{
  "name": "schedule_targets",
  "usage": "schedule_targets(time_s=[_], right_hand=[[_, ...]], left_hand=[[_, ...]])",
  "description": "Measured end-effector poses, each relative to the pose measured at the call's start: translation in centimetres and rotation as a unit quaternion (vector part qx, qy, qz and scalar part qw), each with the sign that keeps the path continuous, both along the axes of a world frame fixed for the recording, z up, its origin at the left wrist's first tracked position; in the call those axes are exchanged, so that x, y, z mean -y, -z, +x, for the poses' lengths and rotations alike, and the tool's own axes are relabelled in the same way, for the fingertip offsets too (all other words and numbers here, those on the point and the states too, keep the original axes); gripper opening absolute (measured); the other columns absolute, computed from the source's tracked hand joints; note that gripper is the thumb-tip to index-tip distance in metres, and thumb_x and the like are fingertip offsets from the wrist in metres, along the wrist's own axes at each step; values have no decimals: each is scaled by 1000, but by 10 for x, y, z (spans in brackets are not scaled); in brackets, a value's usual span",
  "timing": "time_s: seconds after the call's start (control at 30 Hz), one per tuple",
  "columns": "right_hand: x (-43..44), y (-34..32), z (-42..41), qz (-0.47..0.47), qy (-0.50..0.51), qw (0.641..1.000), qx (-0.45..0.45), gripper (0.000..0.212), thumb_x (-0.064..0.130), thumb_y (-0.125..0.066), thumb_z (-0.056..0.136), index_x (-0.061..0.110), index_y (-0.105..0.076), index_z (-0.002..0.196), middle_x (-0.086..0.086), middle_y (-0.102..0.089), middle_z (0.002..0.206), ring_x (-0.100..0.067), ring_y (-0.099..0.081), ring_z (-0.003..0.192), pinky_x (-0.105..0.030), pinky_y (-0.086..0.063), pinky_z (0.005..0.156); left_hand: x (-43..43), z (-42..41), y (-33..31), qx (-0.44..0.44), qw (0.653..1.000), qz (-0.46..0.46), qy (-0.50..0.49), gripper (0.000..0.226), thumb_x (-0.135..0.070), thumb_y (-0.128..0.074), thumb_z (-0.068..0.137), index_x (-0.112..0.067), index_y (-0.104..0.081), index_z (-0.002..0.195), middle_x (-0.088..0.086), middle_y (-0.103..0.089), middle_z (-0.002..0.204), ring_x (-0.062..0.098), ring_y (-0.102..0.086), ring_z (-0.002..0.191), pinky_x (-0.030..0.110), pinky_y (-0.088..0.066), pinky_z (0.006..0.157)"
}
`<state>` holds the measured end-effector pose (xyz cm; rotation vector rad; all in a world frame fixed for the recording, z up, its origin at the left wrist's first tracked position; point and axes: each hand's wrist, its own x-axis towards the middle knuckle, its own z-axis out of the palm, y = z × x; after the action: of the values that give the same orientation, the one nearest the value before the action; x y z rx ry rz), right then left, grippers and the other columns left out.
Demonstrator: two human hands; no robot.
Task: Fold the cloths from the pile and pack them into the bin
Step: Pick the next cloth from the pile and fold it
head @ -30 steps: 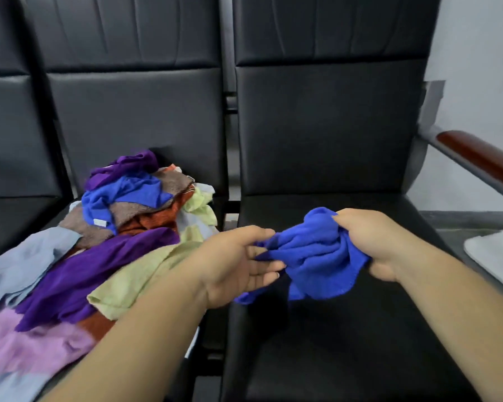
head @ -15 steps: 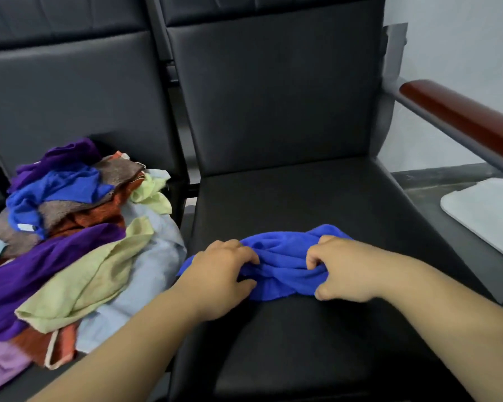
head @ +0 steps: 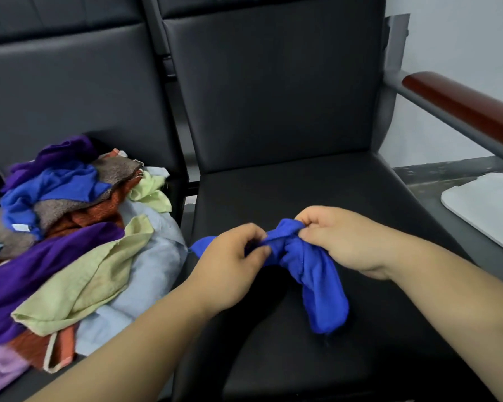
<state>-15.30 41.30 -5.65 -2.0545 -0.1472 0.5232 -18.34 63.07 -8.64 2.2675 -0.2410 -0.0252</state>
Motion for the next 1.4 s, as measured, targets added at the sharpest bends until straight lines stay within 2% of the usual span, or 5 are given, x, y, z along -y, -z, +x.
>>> schedule_targets(time_s=[0.3, 0.73, 1.17, 1.27, 1.4], right_hand=[[5, -19, -8, 33, -24, 999, -26, 14, 31, -77, 91, 27, -75, 105, 5, -80, 97, -16, -76, 95, -40, -59, 95], [36, -17, 12, -157, 61, 985, 41, 15, 31, -85, 81, 19, -76, 77, -3, -73, 79, -19, -63, 74, -33, -48, 66], [22, -24, 1, 108, 100, 989, -28, 14, 23, -82, 86, 17, -70, 86, 0, -73, 79, -15, -67, 78, -33, -53, 75], [23, -25, -1, 104, 99, 989, -21, 16, 27, -83, 85, 17, -70, 87, -1, -74, 81, -17, -68, 80, -34, -54, 76], [24, -26, -3, 80, 98, 992, 11, 19, 30, -85, 83, 17, -71, 87, -1, -73, 78, -16, -65, 76, -32, -50, 70]], left_hand=[[-23, 4, -31, -54, 984, -115, -124, 18, -19, -60, 100, -18, -67, 83, -6, -52, 54, 13, -45, 46, 27, -43, 44], [-75, 9, -50, -2, 974, 199, -107, 18, -15, -71, 89, -30, -64, 81, -14, -65, 73, -1, -58, 66, 9, -37, 51], [-63, -6, -63, -189, 938, -261, -130, 18, -31, -55, 76, -16, -62, 68, 6, -61, 69, 23, -57, 68, 31, -42, 61], [-64, -7, -63, -193, 942, -248, -120, 39, -46, -67, 72, -9, -70, 84, 12, -73, 89, 30, -68, 88, 39, -49, 84], [-68, -8, -62, -163, 964, -160, -139, 24, -31, -70, 80, -20, -54, 66, 8, -49, 72, 24, -47, 73, 35, -37, 67]])
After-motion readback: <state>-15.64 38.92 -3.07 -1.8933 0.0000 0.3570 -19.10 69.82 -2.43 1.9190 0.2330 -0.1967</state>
